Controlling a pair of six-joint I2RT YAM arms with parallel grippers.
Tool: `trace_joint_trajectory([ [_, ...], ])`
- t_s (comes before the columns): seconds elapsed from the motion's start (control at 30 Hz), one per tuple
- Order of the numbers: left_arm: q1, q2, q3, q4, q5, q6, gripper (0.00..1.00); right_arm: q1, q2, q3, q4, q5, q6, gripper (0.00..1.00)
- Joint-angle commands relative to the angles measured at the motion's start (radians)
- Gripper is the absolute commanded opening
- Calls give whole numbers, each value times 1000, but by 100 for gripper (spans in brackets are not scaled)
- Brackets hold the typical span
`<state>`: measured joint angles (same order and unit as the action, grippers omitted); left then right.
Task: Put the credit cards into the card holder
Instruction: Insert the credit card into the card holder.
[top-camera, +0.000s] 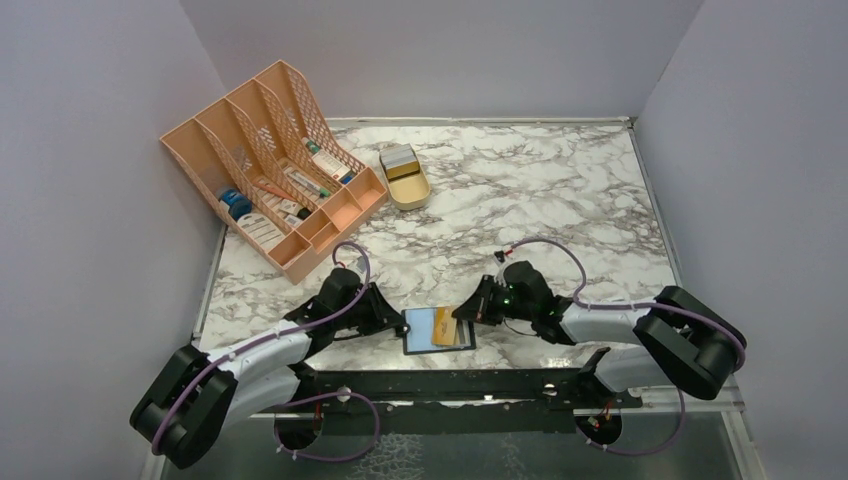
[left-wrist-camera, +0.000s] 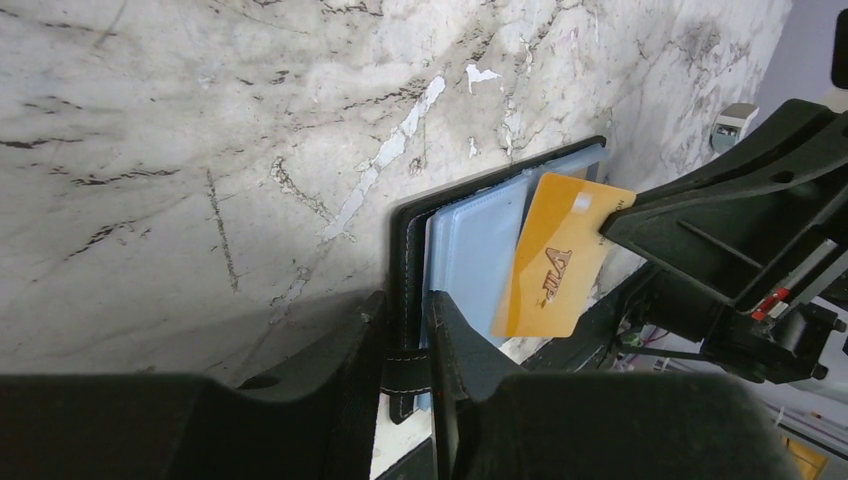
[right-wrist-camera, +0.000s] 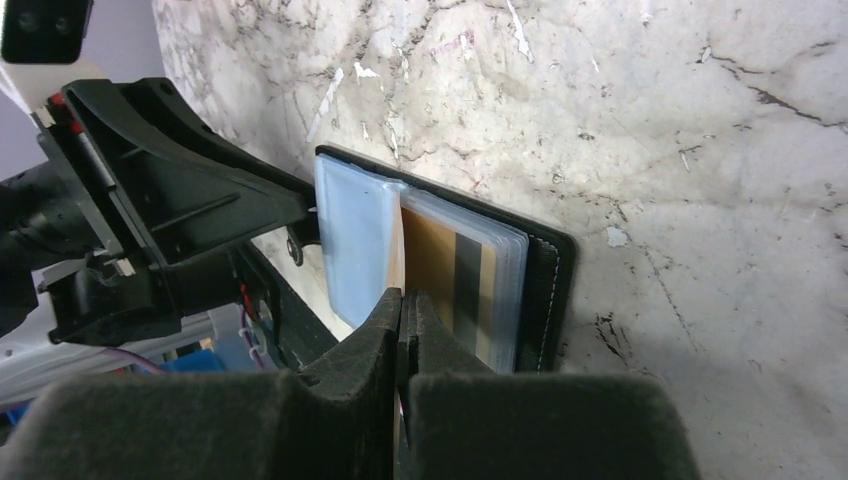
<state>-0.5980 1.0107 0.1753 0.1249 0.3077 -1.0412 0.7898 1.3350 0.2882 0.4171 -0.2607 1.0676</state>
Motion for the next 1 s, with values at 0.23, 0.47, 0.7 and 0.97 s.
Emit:
trace_joint_trajectory([
  [0.23,-5,-14,-18,34,14,-8,22,-4,100,52,-23,-90,-55,1],
  [0.47,-5,19,-14,60,27,-8,21,-4,147,76,-26,-118,-65,1],
  [0.7,-5,39,-6,74,37,-5,19,-3,185,124,-67,-127,-98,2],
  [0.97,-5,22,-13,75,44,-10,19,-3,226,158,-70,-163,-77,17],
])
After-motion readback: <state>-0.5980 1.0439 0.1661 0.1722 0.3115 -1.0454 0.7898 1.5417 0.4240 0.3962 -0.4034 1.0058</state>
